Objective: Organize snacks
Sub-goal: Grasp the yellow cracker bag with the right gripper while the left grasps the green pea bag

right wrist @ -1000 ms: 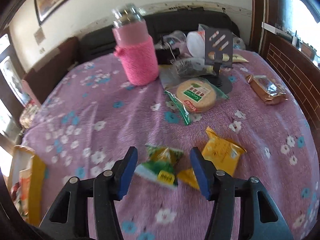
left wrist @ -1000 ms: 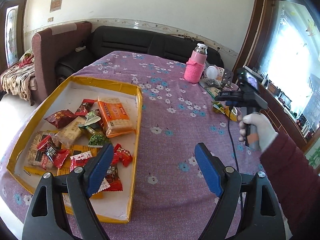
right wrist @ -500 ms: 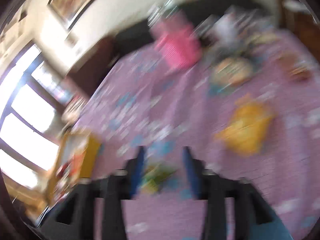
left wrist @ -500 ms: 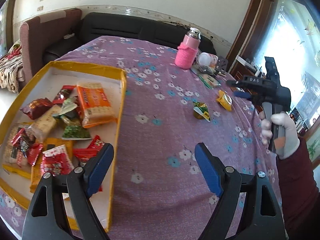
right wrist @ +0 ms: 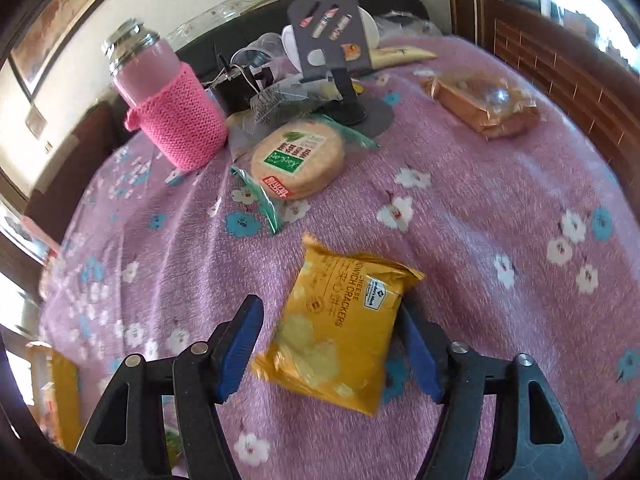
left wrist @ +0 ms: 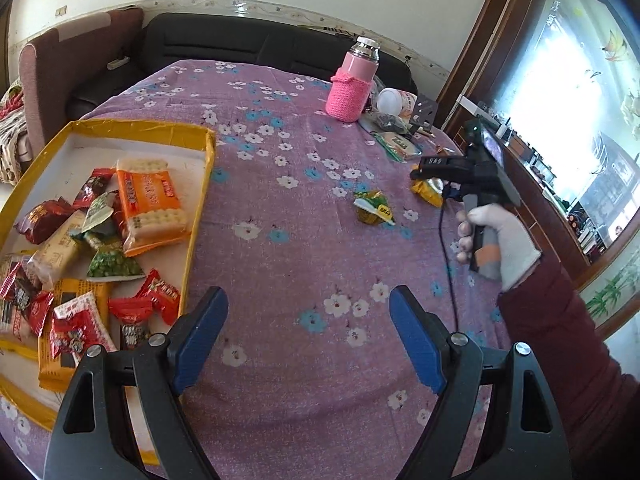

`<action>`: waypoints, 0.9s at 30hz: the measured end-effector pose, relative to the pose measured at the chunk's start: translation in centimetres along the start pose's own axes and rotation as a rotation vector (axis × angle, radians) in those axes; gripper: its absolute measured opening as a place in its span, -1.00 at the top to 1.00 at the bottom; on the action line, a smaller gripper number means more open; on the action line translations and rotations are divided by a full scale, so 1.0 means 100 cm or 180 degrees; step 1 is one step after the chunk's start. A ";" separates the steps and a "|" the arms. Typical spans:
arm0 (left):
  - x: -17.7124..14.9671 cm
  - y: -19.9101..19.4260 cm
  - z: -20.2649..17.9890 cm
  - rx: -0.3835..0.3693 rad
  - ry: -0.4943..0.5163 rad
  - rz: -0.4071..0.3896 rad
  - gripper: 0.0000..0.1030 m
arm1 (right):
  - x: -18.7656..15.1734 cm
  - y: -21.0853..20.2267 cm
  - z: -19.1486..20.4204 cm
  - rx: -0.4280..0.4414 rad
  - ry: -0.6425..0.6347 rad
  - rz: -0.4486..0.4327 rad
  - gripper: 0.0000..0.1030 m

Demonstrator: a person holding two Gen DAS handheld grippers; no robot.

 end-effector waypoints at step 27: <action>0.042 0.190 -0.095 0.0279 0.0846 0.0413 0.23 | -0.090 -0.065 0.007 0.1086 -0.0028 -0.0252 0.11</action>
Point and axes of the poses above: each gripper's, at about its wrist camera, not at the fingertips, and y roughly the way its jaws point, z to its left, x to its top, the point moved 6 cm from there along y, roughly the way its jaws point, and after that the axes turned 7 degrees about -y, right-handed, at the moved point
